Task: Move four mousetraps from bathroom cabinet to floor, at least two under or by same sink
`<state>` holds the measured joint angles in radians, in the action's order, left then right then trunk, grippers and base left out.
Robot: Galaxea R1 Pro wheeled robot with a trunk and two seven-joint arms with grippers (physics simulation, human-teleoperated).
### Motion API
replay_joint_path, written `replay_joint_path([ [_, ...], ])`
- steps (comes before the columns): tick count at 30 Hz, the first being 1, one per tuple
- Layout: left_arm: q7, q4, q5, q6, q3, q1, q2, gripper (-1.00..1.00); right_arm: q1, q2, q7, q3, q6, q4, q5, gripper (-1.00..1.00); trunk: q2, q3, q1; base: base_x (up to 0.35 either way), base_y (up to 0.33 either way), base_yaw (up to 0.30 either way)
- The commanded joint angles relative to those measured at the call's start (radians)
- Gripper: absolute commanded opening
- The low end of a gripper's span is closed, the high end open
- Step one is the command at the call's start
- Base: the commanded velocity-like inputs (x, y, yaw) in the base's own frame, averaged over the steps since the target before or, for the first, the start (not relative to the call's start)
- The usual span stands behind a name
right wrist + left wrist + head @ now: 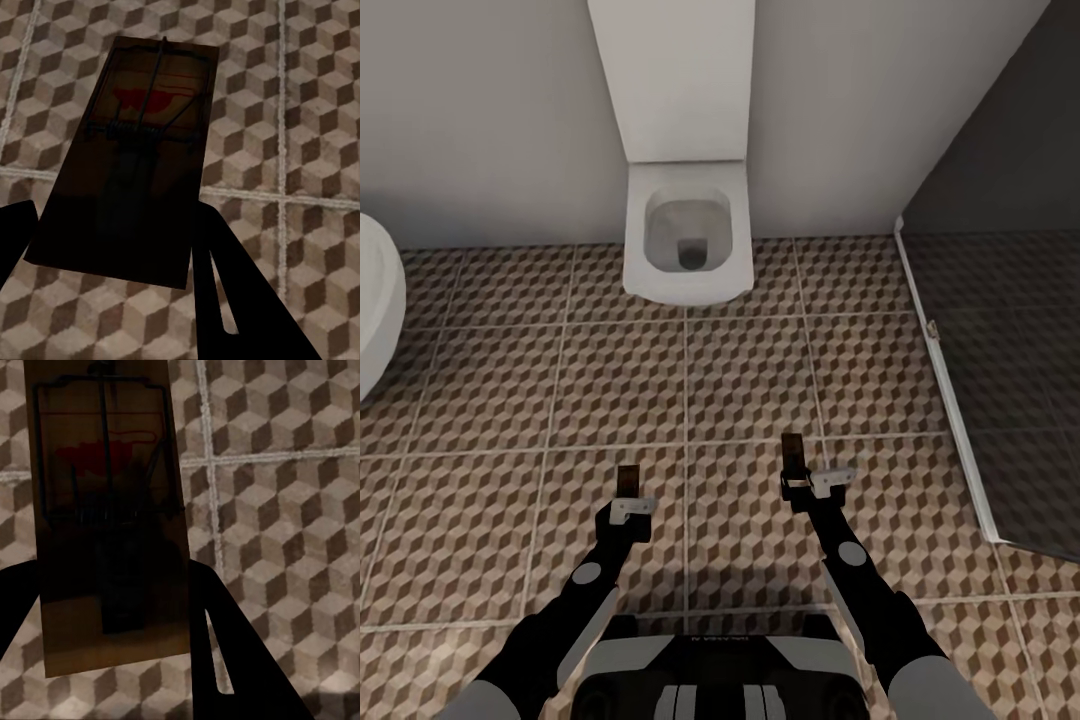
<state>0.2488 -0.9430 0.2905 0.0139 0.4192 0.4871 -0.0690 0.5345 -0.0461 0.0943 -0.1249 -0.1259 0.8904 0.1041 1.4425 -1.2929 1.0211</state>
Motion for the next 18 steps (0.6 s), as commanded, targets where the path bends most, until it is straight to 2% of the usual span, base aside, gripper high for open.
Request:
replay_joint_path([
  [1, 0.009, -0.002, 0.008, 0.001, 0.006, 0.001, -0.002, -1.00, 0.000, 0.000, 0.010, -0.002, -0.001, -0.001, 0.008, -1.00, 0.008, -0.005, 0.004, 0.000, 0.000, 0.000],
  [18, 0.009, -0.002, 0.007, 0.001, 0.006, 0.001, -0.002, -1.00, 0.001, 0.000, 0.010, -0.002, -0.001, -0.001, 0.008, -1.00, 0.127, -0.086, 0.069, 0.000, 0.000, 0.000],
])
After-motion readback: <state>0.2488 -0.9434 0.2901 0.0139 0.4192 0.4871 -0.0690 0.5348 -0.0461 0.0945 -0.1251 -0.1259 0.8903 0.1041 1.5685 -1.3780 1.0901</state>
